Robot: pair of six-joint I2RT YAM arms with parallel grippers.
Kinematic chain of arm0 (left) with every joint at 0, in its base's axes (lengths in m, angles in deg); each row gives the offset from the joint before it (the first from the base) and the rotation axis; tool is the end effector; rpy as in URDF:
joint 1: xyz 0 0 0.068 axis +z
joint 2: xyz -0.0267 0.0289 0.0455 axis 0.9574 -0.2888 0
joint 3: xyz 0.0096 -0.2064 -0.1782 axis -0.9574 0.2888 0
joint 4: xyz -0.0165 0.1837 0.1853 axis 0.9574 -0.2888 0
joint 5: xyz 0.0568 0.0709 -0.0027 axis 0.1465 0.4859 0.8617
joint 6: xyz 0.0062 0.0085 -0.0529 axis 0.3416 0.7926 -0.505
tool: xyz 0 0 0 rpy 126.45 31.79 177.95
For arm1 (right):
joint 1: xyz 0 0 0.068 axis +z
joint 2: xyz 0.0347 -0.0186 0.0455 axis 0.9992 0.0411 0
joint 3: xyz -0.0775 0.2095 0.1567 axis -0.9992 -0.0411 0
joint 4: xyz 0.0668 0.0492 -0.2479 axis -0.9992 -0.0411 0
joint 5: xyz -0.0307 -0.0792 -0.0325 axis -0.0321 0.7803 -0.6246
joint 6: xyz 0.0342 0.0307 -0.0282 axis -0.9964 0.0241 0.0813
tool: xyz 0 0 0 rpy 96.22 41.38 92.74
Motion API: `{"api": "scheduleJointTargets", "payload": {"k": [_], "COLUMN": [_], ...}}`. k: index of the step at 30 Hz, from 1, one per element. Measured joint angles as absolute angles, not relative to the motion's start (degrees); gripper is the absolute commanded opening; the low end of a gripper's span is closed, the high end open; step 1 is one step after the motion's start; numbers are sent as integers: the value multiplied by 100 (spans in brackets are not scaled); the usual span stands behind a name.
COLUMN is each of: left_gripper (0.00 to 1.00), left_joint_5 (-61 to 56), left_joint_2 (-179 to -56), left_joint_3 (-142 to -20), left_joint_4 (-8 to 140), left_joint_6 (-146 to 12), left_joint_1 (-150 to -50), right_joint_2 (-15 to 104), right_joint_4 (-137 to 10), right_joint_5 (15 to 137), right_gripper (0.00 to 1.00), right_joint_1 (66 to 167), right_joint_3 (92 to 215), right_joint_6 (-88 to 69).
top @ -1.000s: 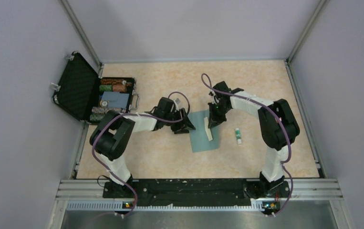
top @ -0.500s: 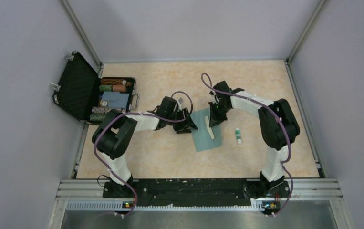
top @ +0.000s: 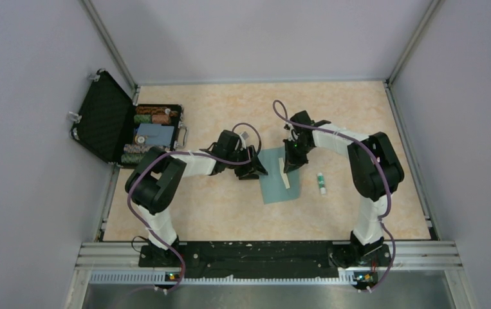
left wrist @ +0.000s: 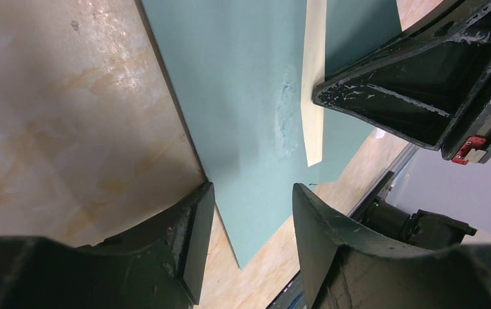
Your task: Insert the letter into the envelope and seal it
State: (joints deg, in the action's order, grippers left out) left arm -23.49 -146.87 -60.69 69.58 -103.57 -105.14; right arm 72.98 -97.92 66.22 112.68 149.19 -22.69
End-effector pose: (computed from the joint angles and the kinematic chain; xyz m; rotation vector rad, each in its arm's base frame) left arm 0.2909 -0.2016 0.1338 -0.0991 2.6420 -1.1870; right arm 0.3296 0.1659 0.1551 -0.1984 2.9239 0.5910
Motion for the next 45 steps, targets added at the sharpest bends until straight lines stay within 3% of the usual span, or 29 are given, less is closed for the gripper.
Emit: {"api": "scheduleJointTargets", "payload": {"k": [9,17,45], "left_gripper": [55,55,56], "left_joint_5": [-2351,-2353,-2336], "left_joint_2": [-14700,-14726,-14729], "left_joint_3": [-6096,-6159,-6257], "left_joint_4": [6930,6840,6696], "left_joint_6": [-10355,-10353,-10104], "left_joint_1": [-10516,-10518,-10560], "right_joint_2": [7346,7348,7167], "right_joint_4": [-9628,-9637,-9875], "right_joint_5": [6362,6316,6299], "right_gripper": [0,23,47], "right_joint_1": [11292,11283,11338], "right_joint_3": [14884,14884,14854], "right_joint_6": [-2317,-2398,-2261]}}
